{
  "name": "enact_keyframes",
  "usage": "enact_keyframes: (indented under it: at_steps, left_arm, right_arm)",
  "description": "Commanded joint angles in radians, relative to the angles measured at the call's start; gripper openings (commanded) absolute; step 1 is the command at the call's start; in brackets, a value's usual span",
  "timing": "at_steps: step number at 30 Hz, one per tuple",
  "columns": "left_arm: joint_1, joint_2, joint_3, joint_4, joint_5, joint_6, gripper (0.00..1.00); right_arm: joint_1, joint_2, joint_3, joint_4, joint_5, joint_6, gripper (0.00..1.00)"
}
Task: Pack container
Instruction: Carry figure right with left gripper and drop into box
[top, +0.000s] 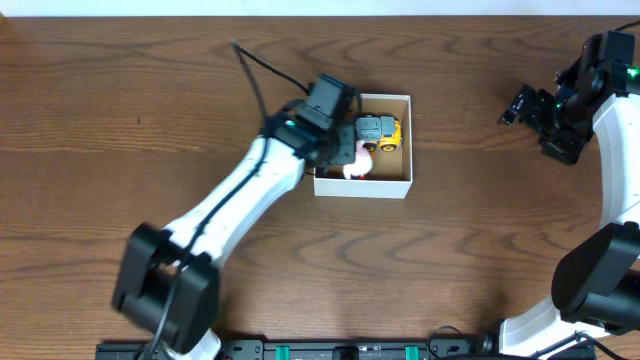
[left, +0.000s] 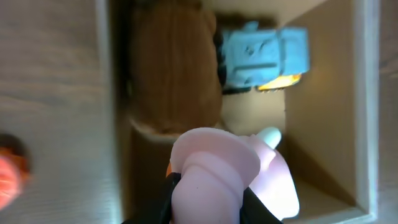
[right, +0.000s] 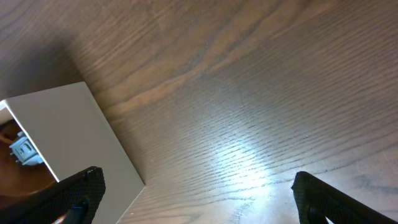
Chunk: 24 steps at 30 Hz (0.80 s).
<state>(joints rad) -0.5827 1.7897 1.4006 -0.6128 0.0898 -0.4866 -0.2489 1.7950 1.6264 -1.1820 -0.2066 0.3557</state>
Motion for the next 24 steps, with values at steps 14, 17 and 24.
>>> enact_keyframes:
  at_steps: [14, 17, 24]
  left_arm:
    - [-0.016, 0.105, 0.005, -0.002, 0.006, -0.127, 0.48]
    - [-0.024, 0.064, 0.005, 0.015, 0.048, -0.082, 0.58]
    - [-0.027, -0.089, 0.005, 0.02, 0.047, -0.06, 0.71]
  right_arm:
    - [0.014, 0.01, -0.003, 0.0, 0.0, 0.003, 0.99]
    - [0.014, 0.01, -0.003, 0.0, 0.0, 0.002, 0.99]
    - [0.014, 0.01, -0.004, 0.0, 0.0, 0.003, 0.99]
